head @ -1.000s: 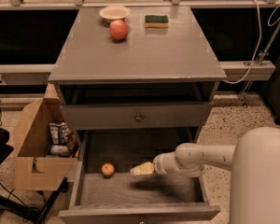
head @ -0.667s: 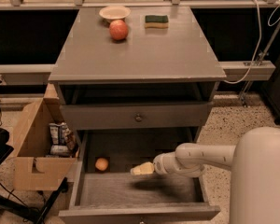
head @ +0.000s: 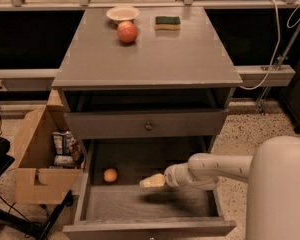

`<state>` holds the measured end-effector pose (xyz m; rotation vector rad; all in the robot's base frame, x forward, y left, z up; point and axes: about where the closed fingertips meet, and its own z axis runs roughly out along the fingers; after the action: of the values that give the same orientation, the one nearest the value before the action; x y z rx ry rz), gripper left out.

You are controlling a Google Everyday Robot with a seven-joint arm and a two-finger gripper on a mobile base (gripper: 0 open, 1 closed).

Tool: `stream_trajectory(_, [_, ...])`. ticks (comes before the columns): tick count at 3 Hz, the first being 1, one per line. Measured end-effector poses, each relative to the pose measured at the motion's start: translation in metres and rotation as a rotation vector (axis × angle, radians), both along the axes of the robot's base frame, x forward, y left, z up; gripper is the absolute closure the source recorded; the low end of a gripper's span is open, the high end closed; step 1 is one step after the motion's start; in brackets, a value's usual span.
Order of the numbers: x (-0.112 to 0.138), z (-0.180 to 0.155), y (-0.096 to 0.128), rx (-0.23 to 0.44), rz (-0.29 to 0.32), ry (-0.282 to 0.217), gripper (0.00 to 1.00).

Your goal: Place orange into middle drawer

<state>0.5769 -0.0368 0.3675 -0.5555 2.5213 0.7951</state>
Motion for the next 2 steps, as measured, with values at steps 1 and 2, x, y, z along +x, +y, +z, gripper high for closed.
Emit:
stream_trajectory(1, [0.0000,0.0001,0.0000,0.000,0.000,0.000,0.14])
stream_trajectory(2, [0.0000,0.0034,0.0000,0.000,0.000,0.000,0.37])
